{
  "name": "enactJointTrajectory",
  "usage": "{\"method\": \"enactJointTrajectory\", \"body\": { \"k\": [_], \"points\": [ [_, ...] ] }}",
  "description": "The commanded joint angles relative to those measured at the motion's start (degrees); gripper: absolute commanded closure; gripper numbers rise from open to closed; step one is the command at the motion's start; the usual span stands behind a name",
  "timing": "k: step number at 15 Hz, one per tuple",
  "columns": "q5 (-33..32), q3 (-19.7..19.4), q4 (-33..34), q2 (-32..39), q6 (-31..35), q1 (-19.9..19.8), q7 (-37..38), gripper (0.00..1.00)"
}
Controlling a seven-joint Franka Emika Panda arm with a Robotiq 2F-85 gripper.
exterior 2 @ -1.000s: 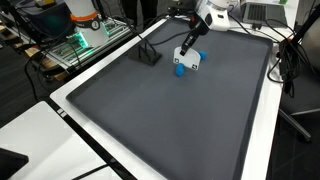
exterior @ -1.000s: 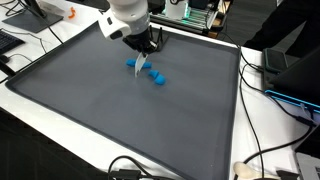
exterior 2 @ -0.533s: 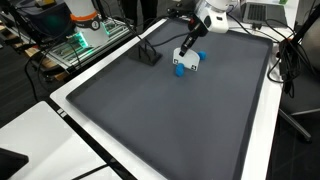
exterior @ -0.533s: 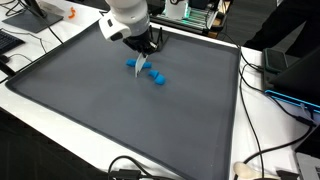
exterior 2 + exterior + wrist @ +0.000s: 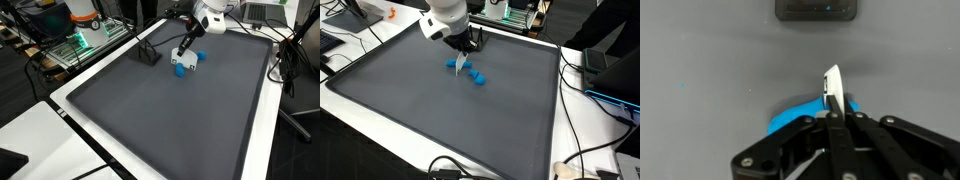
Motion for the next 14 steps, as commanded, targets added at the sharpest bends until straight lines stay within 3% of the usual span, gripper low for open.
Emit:
{"method": "enactJointTrajectory", "body": {
  "k": [1,14],
  "points": [
    [0.71,0.31,-3.12,-1.05,-0.27,-0.66,-1.27,0.99],
    [0.75,0.61,-2.01,-1.97,-4.65,-0.63,-2.76,0.99]
  ]
}}
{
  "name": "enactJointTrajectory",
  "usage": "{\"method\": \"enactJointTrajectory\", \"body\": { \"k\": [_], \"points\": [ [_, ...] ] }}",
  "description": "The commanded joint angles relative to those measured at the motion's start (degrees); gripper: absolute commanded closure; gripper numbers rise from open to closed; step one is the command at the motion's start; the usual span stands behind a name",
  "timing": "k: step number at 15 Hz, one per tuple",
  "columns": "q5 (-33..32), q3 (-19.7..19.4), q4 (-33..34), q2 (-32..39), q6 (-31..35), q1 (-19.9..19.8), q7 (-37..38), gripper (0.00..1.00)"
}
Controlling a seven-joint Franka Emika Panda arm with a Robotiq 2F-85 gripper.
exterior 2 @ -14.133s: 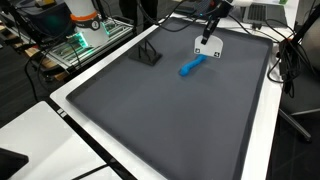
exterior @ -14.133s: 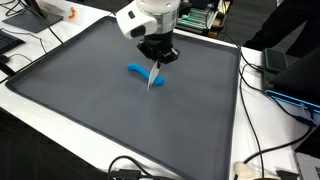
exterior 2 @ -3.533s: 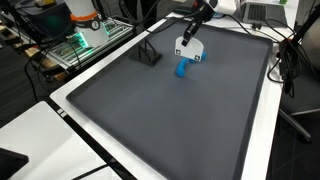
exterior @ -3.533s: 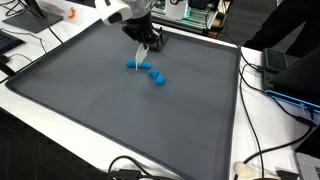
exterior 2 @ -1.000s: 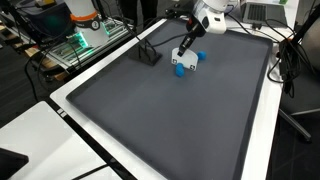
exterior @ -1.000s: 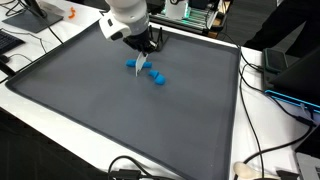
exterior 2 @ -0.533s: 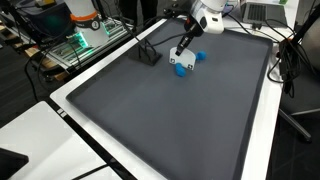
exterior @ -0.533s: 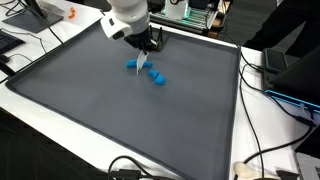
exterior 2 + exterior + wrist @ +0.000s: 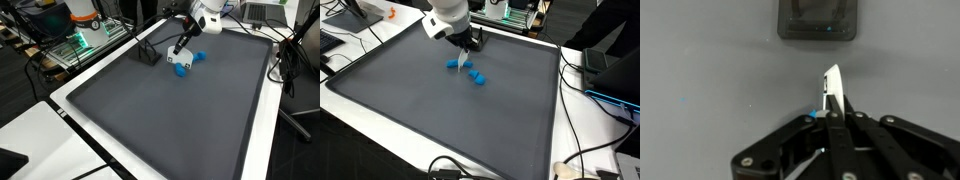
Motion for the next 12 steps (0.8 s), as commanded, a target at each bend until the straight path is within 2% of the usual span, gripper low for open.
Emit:
{"method": "enactJointTrajectory", "body": {
  "k": [1,12],
  "points": [
    [0.85,0.57,-1.03,-1.29,-2.03,-0.71,-1.81,0.99],
    [-1.08,0.15,-0.53,-3.92,-3.08,-0.63,-3.37,0.99]
  ]
}}
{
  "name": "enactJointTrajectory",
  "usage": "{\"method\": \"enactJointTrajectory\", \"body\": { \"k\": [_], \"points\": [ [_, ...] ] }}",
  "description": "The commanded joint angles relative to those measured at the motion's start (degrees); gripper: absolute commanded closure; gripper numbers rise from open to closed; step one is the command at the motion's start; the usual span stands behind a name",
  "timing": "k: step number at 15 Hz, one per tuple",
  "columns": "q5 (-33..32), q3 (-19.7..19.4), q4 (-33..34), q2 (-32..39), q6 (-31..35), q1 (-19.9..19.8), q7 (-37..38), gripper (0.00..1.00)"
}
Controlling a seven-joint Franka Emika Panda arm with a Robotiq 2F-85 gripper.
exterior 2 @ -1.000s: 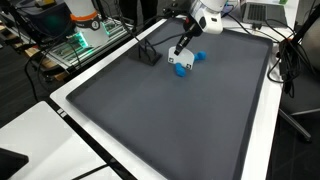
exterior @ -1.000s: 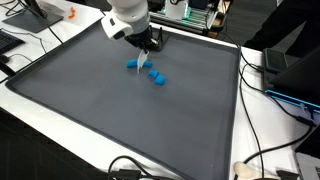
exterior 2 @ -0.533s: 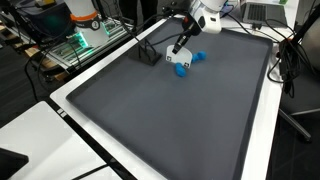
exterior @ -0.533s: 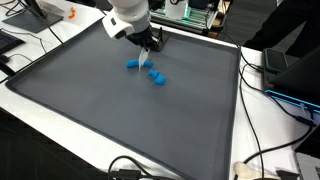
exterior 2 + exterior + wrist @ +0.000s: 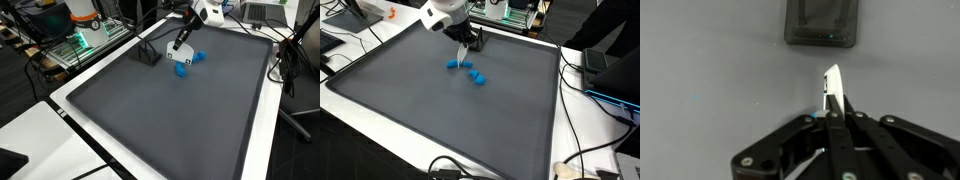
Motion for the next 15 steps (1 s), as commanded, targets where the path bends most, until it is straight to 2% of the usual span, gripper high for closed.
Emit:
{"method": "enactJointTrajectory", "body": {
  "k": [1,15],
  "points": [
    [-1.40,0.09,-0.27,-1.47,-0.88,-0.38,-1.43,0.99],
    [-6.73,-0.08,4.39,2.37,-0.30,0.05,-3.36,0.99]
  ]
}}
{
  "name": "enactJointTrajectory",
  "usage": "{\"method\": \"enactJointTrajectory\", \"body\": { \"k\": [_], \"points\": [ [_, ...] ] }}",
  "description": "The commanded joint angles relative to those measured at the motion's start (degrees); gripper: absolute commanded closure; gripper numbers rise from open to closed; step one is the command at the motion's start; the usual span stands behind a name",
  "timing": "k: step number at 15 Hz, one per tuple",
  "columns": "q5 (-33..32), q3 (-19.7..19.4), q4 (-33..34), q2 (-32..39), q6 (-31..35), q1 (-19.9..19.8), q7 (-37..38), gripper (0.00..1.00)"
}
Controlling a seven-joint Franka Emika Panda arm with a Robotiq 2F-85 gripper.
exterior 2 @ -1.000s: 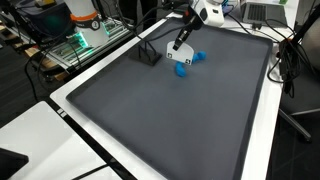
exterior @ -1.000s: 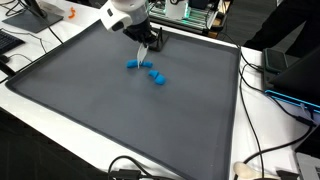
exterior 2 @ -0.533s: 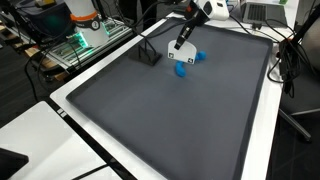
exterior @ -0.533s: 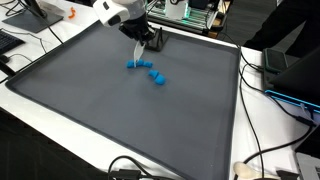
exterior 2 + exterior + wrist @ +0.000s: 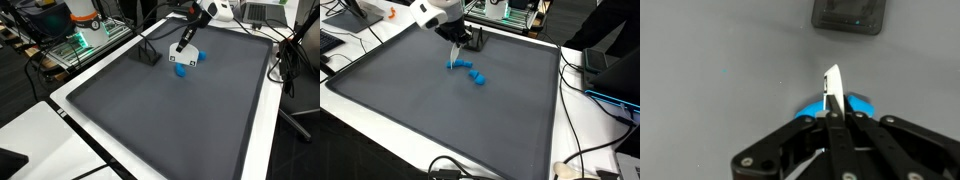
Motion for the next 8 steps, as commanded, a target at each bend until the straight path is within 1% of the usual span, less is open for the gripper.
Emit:
{"method": "enactJointTrajectory", "body": {
  "k": [1,8],
  "points": [
    [-1.64,-0.01,1.57,1.84,-0.28,0.00,-1.37,0.99],
    [-3.21,-0.17,2.82,4.44,0.20,0.38,-2.46,0.99]
  ]
}}
